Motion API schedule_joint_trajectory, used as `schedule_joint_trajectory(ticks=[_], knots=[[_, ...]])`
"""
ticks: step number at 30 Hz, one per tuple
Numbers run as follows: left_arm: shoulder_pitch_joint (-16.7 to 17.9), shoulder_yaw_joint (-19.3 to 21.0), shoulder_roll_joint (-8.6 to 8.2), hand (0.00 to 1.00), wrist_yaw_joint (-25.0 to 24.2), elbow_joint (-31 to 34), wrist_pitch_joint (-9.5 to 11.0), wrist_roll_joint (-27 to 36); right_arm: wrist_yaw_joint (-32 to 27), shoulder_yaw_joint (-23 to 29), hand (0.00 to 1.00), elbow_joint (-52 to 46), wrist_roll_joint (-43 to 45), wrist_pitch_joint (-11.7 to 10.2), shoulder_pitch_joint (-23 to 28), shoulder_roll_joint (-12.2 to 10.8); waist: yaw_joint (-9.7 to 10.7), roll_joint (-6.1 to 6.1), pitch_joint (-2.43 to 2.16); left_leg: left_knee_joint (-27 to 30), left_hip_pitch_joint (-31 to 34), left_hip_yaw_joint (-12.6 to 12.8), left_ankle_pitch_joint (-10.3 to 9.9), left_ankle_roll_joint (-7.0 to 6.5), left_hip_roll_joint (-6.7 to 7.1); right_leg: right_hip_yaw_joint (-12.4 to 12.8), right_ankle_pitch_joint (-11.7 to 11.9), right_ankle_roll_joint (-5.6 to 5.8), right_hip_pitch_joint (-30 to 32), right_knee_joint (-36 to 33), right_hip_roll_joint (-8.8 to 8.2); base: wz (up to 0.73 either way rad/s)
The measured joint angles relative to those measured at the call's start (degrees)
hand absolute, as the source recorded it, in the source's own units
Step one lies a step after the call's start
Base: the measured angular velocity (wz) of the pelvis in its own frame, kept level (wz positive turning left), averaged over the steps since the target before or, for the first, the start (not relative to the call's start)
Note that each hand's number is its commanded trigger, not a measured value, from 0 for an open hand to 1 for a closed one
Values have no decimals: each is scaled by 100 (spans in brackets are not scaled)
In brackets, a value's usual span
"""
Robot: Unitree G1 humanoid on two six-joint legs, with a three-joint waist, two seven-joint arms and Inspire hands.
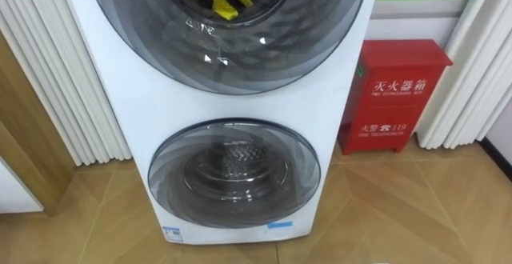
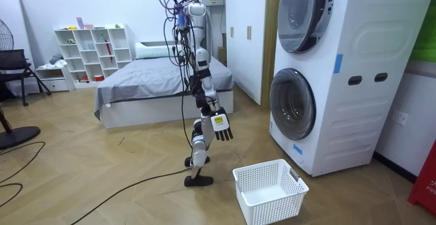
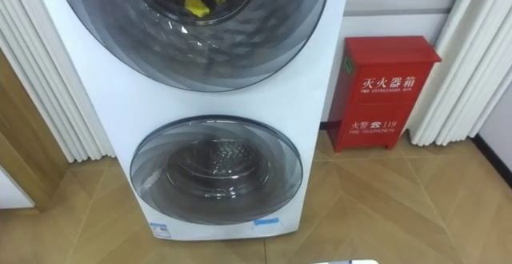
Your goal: Pick clothes from washing machine
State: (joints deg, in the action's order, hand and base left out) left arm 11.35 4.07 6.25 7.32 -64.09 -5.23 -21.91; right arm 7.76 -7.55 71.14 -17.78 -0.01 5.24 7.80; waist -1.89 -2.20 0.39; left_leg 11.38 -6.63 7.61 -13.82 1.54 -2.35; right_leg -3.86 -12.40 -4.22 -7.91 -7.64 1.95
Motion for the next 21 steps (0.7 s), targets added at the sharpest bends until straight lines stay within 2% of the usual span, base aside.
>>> schedule_joint_trajectory(ticks=[6,14,18,21], knots=[[-15,0,3,0,86,-12,60,23,105,-35,0,19,-32,-2,-32,-4,1,-5,-4,-6,5,-2,0,0,0,-87,0,0,-3,-3,-4,0],[16,-34,74,0,36,-17,91,496,75,47,0,-67,-400,41,-225,5,5,-20,10,-7,5,-35,0,0,-5,-159,0,0,-13,-27,-9,1],[-4,-10,127,0,-23,-3,160,491,-63,282,0,-1387,-450,103,-384,142,8,-37,23,5,4,-46,0,0,-7,-143,2,0,15,-66,-10,-3],[-80,11,167,0,-23,16,251,552,-232,459,0,-2427,-501,28,-822,296,20,-69,28,2,2,-45,1,0,-1,-144,2,0,34,-105,-16,1]])
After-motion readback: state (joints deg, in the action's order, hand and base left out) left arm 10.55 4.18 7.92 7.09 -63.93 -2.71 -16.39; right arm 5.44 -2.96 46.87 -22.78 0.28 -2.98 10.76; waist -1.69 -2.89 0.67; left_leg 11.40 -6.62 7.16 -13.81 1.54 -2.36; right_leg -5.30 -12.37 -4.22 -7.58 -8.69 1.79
